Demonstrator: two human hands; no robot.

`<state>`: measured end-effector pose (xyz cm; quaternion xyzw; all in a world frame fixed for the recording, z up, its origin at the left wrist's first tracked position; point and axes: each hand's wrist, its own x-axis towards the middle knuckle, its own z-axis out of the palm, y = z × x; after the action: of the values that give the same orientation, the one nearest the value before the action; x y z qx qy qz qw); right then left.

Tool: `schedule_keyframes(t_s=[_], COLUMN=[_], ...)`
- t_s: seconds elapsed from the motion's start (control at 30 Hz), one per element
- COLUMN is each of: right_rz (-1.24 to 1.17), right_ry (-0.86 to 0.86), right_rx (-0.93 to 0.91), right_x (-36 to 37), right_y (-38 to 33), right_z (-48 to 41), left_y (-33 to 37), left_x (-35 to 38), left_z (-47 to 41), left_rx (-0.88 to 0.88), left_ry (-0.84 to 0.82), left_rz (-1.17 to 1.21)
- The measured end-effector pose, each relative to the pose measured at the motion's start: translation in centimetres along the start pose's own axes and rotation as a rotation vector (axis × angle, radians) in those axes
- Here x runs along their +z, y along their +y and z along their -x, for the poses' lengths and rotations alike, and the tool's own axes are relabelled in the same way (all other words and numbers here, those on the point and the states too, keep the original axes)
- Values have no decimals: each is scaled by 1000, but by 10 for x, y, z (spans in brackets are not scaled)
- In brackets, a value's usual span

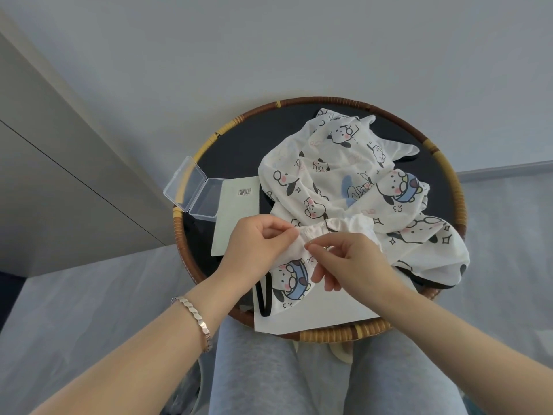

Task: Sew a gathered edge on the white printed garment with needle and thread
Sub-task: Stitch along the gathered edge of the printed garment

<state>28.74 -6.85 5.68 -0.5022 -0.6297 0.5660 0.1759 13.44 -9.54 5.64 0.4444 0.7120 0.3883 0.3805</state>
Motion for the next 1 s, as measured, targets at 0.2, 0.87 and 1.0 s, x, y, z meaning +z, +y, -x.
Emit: schedule_keyframes(t_s=[0.2,0.87,1.0], right_rz=[9,-319,-315], right_ry=[-9,-37,-42], right_rx=[-12,183,218], right_x=[2,1,0], right_y=[-1,-8,-8], right_z=[-1,-8,-8], left_y=[-2,-7,-2], left_x=[1,4,11], left_z=[0,15,16], left_rx=[28,300,255], left_ry=[-12,-17,15], left_rz=[-19,-265,-238])
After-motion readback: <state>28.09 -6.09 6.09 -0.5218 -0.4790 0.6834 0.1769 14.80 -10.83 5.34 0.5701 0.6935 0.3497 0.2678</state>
